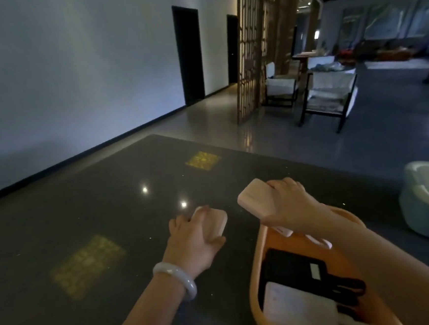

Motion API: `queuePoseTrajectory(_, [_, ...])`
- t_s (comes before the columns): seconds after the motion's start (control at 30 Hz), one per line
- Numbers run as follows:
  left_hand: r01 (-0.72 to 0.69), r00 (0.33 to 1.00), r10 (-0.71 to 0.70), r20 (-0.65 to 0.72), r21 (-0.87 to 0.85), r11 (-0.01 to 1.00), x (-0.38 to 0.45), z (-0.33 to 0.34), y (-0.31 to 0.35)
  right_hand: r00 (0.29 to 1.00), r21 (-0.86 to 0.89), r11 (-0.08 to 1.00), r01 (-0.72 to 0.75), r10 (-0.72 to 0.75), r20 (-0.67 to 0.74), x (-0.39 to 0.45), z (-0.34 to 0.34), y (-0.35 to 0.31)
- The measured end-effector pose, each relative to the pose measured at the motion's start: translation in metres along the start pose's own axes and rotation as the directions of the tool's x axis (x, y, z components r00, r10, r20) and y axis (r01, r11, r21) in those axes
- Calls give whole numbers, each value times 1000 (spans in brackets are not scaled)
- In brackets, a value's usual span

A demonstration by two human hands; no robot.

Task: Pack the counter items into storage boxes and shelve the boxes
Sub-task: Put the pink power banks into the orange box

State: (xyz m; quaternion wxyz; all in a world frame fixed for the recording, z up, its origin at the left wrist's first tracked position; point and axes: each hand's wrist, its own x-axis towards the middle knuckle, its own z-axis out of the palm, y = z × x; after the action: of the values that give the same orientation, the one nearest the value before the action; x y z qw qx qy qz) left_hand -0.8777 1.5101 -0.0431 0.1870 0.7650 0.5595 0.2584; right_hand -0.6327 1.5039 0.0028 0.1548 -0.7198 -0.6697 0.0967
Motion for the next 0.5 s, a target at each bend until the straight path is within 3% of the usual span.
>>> queuePoseTrajectory(0.2, [-124, 989, 125, 83, -20, 992, 7, 32, 36, 988, -11, 992, -125, 126, 87, -17, -6, 58])
queuePoseTrajectory(0.4, [-188, 975, 188, 120, -12, 982, 9, 52, 55, 975, -29, 998, -64, 69, 209, -14, 0, 87])
queuePoseTrajectory(0.5, [-143, 977, 143, 158, -10, 990, 8, 56, 54, 958, 75, 996, -40, 16, 286, -10, 11, 95])
